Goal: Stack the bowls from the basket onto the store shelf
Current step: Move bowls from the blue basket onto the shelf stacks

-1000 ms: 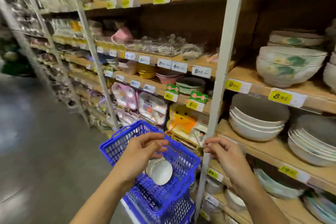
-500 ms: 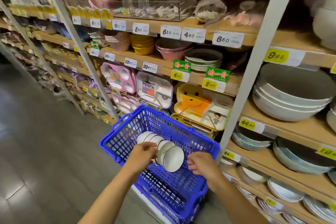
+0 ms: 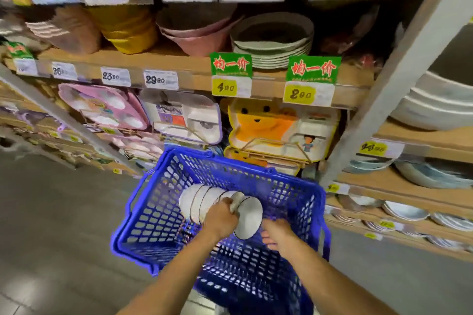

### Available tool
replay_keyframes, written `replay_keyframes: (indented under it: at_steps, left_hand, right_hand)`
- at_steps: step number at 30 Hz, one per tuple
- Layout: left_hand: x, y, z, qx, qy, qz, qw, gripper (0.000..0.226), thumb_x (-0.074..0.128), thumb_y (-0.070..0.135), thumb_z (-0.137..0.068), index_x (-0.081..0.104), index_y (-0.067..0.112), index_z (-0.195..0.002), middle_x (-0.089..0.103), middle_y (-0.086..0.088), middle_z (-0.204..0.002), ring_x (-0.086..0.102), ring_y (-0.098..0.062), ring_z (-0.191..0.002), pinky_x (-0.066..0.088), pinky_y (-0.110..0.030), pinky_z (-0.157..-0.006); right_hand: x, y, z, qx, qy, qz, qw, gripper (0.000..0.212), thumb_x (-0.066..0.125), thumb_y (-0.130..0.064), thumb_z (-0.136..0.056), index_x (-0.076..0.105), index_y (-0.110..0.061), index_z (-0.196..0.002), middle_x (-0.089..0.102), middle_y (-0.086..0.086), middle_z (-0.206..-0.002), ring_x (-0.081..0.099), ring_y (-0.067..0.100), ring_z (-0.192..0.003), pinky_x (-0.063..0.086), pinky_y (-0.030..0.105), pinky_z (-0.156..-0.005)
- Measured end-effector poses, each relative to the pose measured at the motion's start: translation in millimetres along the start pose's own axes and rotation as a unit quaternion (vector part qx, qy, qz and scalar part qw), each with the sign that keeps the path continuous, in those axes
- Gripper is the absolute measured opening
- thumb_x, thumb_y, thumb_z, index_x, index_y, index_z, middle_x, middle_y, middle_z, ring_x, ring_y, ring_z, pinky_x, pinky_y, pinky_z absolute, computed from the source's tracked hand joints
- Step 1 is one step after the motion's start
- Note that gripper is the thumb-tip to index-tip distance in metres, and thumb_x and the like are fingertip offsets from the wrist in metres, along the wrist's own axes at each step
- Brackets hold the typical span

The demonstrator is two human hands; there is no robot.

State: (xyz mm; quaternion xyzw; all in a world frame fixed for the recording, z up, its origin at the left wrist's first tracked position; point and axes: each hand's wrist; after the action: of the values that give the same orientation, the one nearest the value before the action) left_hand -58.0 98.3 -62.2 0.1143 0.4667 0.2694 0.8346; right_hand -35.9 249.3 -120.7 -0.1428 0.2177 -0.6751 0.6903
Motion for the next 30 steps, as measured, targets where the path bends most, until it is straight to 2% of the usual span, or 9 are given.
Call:
replay_keyframes:
  at_steps: [2, 5, 8, 10, 14, 18, 20, 23, 30]
  left_hand:
    - [10.4, -5.1, -24.2, 0.019, -0.035, -0.031, 0.999, 0.043, 0.054, 0.017, -0.090, 0.050, 0.011, -0.133, 0.061, -0.019, -0.124, 0.058, -0.035, -0.113, 0.044, -0.033, -0.084]
    - [28.5, -14.3, -54.5, 0.038, -0.084, -0.061, 0.994, 0.058, 0.052, 0.015, -0.091, 0.034, 0.013, -0.145, 0.050, -0.019, -0.136, 0.052, -0.036, -0.121, 0.042, -0.035, -0.098]
    - [51.3, -20.8, -88.3, 0.074, -0.098, -0.169, 0.978, 0.062, 0.049, 0.027, -0.096, 0.023, 0.006, -0.148, 0.036, -0.016, -0.147, 0.028, -0.034, -0.139, 0.023, -0.036, -0.114]
    - [63.2, -20.9, -96.7, 0.089, -0.079, -0.212, 0.970, 0.064, 0.046, 0.025, -0.097, 0.017, 0.003, -0.149, 0.025, -0.015, -0.154, 0.011, -0.031, -0.147, 0.022, -0.038, -0.115]
    - [87.6, -31.0, -96.5, 0.166, -0.012, -0.292, 0.942, 0.064, 0.044, 0.020, -0.091, 0.020, -0.001, -0.147, 0.026, -0.018, -0.153, 0.017, -0.028, -0.145, 0.012, -0.034, -0.119]
    - [102.2, -42.0, -98.5, 0.157, 0.009, -0.251, 0.955, 0.071, 0.047, 0.017, -0.089, 0.013, 0.003, -0.151, 0.016, -0.014, -0.157, 0.009, -0.025, -0.147, 0.006, -0.033, -0.118]
    - [106.3, -44.5, -100.4, 0.137, 0.001, -0.153, 0.979, 0.075, 0.049, 0.008, -0.086, 0.014, 0.004, -0.151, 0.013, -0.013, -0.158, 0.011, -0.026, -0.147, 0.009, -0.032, -0.116]
    - [105.7, -42.9, -109.5, 0.073, 0.005, 0.007, 0.997, 0.072, 0.046, -0.008, -0.084, 0.022, 0.006, -0.150, 0.024, -0.014, -0.155, 0.024, -0.028, -0.142, 0.025, -0.036, -0.114]
    - [100.5, -36.6, -116.7, 0.040, 0.035, -0.011, 0.999, 0.068, 0.047, -0.008, -0.083, 0.040, 0.015, -0.146, 0.043, -0.010, -0.143, 0.038, -0.026, -0.134, 0.030, -0.031, -0.109]
  right_hand:
    - [9.1, 5.5, -19.8, 0.021, 0.027, -0.011, 0.999, 0.027, 0.047, -0.008, -0.090, 0.044, -0.016, -0.064, 0.033, 0.003, -0.055, 0.029, 0.013, -0.036, 0.019, 0.018, -0.038]
    - [20.9, 14.2, -42.4, 0.019, 0.084, 0.020, 0.996, 0.019, 0.057, -0.017, -0.092, 0.055, -0.008, -0.076, 0.053, 0.011, -0.074, 0.049, 0.021, -0.065, 0.035, 0.028, -0.058]
    - [32.3, 27.2, -72.4, 0.031, 0.113, 0.004, 0.993, 0.016, 0.057, -0.024, -0.093, 0.060, -0.008, -0.088, 0.057, 0.011, -0.086, 0.053, 0.021, -0.079, 0.039, 0.029, -0.067]
    - [36.3, 28.7, -85.4, 0.033, 0.099, -0.008, 0.994, 0.012, 0.055, -0.020, -0.095, 0.059, -0.009, -0.096, 0.060, 0.009, -0.087, 0.056, 0.022, -0.078, 0.043, 0.024, -0.064]
    - [45.6, 40.3, -109.3, 0.072, 0.119, 0.007, 0.990, 0.047, 0.064, -0.021, -0.088, 0.057, 0.005, -0.126, 0.062, 0.020, -0.123, 0.061, 0.031, -0.112, 0.047, 0.032, -0.080]
    - [56.7, 47.4, -133.0, 0.073, 0.117, 0.015, 0.990, 0.046, 0.058, -0.015, -0.088, 0.051, 0.007, -0.128, 0.058, 0.023, -0.128, 0.057, 0.035, -0.115, 0.048, 0.038, -0.086]
    - [62.3, 49.3, -141.7, 0.059, 0.113, 0.032, 0.991, 0.042, 0.057, -0.014, -0.086, 0.056, 0.007, -0.123, 0.060, 0.024, -0.124, 0.059, 0.036, -0.113, 0.049, 0.043, -0.089]
    - [65.2, 49.7, -150.3, 0.031, 0.121, 0.075, 0.989, 0.040, 0.056, -0.015, -0.088, 0.056, 0.001, -0.125, 0.058, 0.023, -0.127, 0.054, 0.036, -0.119, 0.046, 0.039, -0.094]
    - [63.5, 44.1, -151.6, 0.029, 0.134, 0.110, 0.984, 0.042, 0.051, -0.011, -0.093, 0.044, 0.004, -0.131, 0.053, 0.025, -0.132, 0.051, 0.039, -0.121, 0.043, 0.039, -0.091]
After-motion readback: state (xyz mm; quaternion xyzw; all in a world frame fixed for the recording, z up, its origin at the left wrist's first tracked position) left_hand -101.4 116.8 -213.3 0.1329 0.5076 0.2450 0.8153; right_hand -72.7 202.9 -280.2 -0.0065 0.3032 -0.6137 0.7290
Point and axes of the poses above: each hand's wrist, its own z-axis away from the middle knuckle, its own x-axis out of the palm, y = z × x
